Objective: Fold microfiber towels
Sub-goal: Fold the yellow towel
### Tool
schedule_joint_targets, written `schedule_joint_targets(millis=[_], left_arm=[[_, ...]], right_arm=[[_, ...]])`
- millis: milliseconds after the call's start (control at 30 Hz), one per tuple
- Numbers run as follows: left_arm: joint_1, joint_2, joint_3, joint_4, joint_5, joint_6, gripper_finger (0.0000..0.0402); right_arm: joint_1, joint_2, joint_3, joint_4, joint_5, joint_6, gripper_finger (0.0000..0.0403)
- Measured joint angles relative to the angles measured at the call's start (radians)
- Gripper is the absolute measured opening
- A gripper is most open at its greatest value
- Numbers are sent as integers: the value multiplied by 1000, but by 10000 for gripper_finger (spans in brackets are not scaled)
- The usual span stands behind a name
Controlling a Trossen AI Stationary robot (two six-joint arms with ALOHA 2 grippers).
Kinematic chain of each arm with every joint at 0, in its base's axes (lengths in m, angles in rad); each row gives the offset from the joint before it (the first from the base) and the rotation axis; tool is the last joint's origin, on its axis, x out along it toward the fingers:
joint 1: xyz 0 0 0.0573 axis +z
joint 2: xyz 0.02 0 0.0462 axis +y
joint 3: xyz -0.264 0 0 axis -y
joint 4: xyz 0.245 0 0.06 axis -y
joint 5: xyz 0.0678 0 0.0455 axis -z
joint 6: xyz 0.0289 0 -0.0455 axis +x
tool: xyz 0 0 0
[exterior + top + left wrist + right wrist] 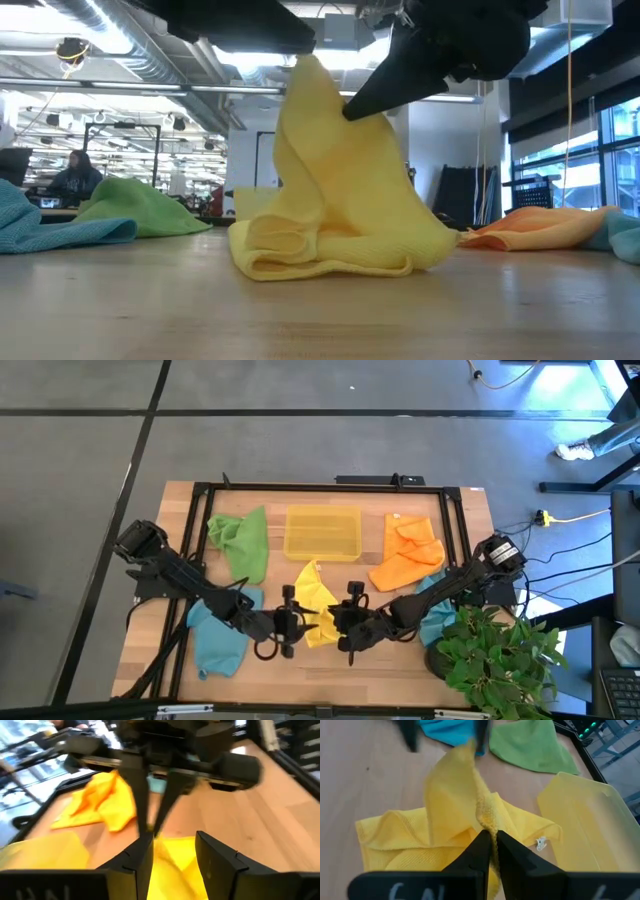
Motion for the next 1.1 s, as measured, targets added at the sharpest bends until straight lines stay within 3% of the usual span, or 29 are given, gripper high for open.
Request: schedule_joint_targets(millis=[267, 633, 833, 1100], left_arm=[[-1, -7, 1, -9, 51, -87, 138], [60, -6, 1, -82, 43, -151, 138], [70, -6, 1, -66, -68, -194, 138], [37, -14, 21, -65, -80, -98, 111]], right_arm=[[0, 0, 0, -2, 0, -6, 35], [0, 1, 0, -4, 0, -7, 35], [0, 1, 0, -11, 0, -8, 35], [0, 1, 0, -19, 0, -10, 35]])
